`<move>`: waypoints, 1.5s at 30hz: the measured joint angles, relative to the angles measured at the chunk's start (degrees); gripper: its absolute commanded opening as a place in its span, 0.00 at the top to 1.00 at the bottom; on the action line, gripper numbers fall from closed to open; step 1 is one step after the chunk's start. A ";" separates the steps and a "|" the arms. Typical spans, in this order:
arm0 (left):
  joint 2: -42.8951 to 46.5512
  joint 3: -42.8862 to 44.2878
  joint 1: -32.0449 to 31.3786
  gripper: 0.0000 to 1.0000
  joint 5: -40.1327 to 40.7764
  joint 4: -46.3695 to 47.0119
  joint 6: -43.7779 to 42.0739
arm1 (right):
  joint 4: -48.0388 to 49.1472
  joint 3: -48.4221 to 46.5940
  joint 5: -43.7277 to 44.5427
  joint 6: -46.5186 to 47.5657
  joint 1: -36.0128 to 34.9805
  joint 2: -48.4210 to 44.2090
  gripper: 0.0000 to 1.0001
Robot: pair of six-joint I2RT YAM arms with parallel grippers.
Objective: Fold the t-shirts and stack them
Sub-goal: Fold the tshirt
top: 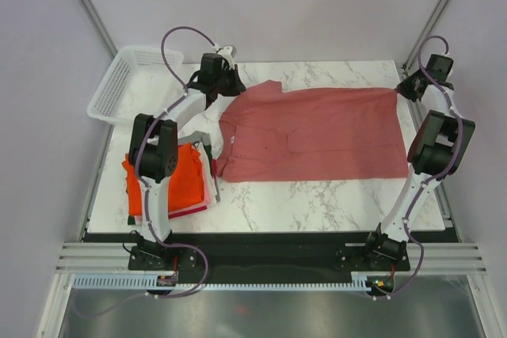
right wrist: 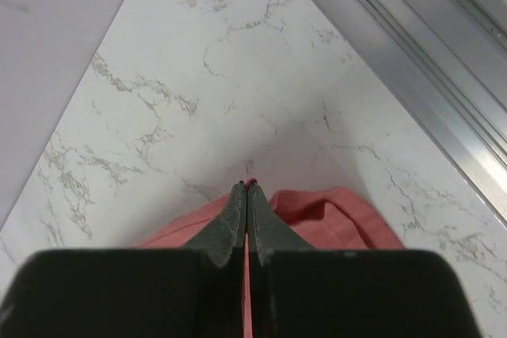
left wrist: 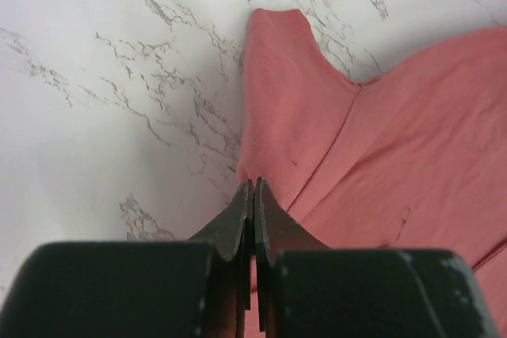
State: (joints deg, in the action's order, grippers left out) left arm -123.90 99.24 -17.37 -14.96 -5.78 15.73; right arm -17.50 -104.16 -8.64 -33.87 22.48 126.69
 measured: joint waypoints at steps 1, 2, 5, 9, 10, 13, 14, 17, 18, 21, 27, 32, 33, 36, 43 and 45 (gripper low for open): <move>1.16 -1.60 -0.11 0.98 0.26 0.72 -0.39 | 0.09 1.07 -0.17 -0.17 0.02 -0.74 1.00; 2.64 -3.54 -0.17 0.98 0.61 1.73 -0.79 | 0.33 2.23 -0.37 -0.44 0.07 -1.44 1.00; 6.91 -9.22 -0.61 0.98 1.51 4.81 -1.79 | 0.76 5.97 -0.57 -0.83 0.48 -3.78 1.00; 11.28 -14.36 -1.44 0.98 3.28 8.11 -3.06 | 1.27 10.36 -0.57 -1.29 1.29 -6.97 1.00; 12.20 -15.63 -1.68 0.98 3.82 9.01 -3.41 | 1.60 11.54 -0.57 -1.38 1.49 -7.91 1.00; 14.29 -18.99 -2.38 0.98 5.03 11.17 -4.02 | 2.47 14.84 -0.59 -1.81 2.34 -10.88 1.00; 14.82 -20.09 -2.64 0.98 5.46 12.04 -4.26 | 2.84 16.00 -0.70 -1.99 2.71 -11.93 1.00; 15.76 -22.73 -3.17 0.98 6.05 13.51 -4.70 | 3.85 18.69 -0.79 -2.49 3.98 -14.38 1.00; 15.89 -23.58 -3.30 0.98 6.23 14.19 -4.76 | 4.28 19.63 -0.81 -2.64 4.33 -15.13 1.00; 16.63 -26.80 -3.52 0.98 7.39 16.09 -4.94 | 4.72 22.01 -0.85 -3.04 5.05 -16.79 1.00; 20.87 -34.32 -3.91 0.98 9.20 19.28 -4.98 | 5.79 26.62 -1.20 -4.04 5.84 -19.54 1.00; 24.39 -37.86 -4.85 0.98 10.45 22.25 -4.98 | 6.84 30.40 -1.18 -4.83 6.54 -22.71 1.00; 24.87 -38.38 -5.05 0.98 10.54 22.69 -4.98 | 7.17 31.17 -1.18 -4.98 6.71 -23.32 1.00; 25.73 -39.98 -5.66 0.98 10.97 23.58 -4.98 | 7.67 33.18 -1.18 -5.38 7.17 -24.90 1.00; 27.54 -43.80 -6.80 0.98 12.07 23.96 -4.96 | 9.16 37.24 -1.20 -5.86 7.80 -26.03 1.00; 28.39 -44.85 -6.95 0.98 12.26 24.02 -4.96 | 9.33 38.62 -1.18 -5.97 8.04 -26.29 1.00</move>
State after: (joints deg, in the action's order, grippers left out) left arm -95.50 54.39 -24.32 -2.70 18.24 10.76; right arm -8.16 -65.54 -9.82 -39.83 30.52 100.40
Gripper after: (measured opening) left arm 0.026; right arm 0.010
